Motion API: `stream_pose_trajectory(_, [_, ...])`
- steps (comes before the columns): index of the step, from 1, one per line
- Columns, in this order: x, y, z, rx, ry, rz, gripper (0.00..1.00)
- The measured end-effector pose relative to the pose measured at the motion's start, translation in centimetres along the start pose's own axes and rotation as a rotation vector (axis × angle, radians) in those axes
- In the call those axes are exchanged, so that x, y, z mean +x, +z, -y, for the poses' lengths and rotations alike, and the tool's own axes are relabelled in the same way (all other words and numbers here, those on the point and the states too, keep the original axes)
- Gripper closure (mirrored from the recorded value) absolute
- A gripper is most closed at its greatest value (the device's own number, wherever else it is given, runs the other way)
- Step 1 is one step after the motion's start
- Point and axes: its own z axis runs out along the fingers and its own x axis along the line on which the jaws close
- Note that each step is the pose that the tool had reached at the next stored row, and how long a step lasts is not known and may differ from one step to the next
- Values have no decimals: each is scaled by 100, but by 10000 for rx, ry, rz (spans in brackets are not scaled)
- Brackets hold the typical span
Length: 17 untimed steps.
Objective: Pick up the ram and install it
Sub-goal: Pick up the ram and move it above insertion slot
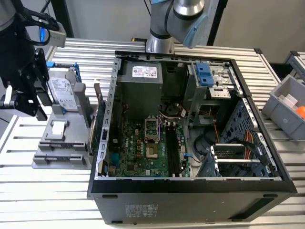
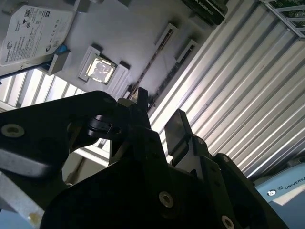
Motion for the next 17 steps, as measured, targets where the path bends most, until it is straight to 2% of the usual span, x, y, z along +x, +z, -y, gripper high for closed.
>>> stream_pose_trajectory(17, [11, 118, -3, -1, 0, -1, 0])
